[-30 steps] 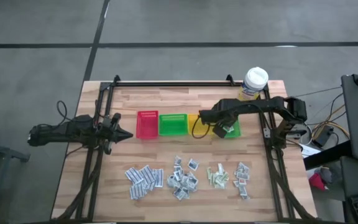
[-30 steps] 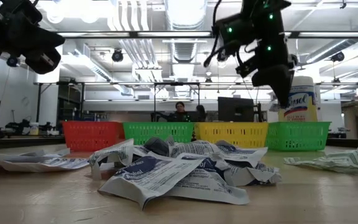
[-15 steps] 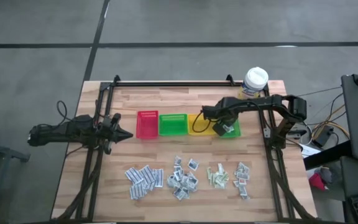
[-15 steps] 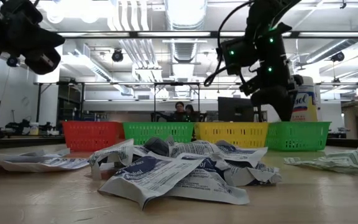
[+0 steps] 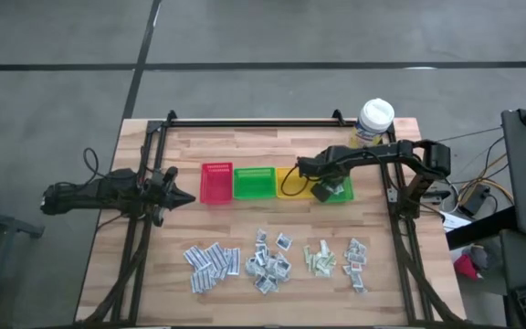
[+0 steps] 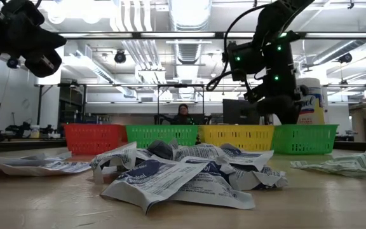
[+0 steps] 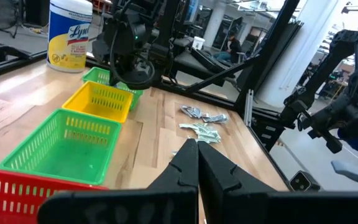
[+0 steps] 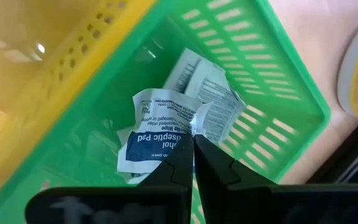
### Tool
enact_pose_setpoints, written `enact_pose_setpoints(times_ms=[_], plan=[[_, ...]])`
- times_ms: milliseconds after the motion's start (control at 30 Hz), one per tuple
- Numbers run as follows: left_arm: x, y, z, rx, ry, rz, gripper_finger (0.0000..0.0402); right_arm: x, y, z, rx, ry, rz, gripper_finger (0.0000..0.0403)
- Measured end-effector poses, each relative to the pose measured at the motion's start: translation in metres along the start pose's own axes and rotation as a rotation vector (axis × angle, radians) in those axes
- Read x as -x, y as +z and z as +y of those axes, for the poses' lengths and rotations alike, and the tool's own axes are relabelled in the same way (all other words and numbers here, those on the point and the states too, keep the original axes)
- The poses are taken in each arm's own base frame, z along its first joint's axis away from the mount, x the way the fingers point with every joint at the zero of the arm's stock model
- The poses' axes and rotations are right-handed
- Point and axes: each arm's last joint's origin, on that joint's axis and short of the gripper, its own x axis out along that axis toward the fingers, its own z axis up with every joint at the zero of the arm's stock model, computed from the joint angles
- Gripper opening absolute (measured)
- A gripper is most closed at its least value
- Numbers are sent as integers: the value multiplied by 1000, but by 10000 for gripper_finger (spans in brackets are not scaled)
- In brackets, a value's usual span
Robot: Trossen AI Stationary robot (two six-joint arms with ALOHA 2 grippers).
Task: Pick & Place First Aid Supplies
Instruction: Put the blue alcohol pad into the right green bin
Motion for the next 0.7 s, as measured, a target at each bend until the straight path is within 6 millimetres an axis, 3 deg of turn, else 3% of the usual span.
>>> enact_pose_setpoints(times_ms=[333, 700], plan=[[0, 0, 0, 0, 0, 0, 0, 0, 3, 2, 25, 16, -30, 13], [0, 0, 0, 0, 0, 0, 0, 3, 6, 3, 44, 26, -49, 72]])
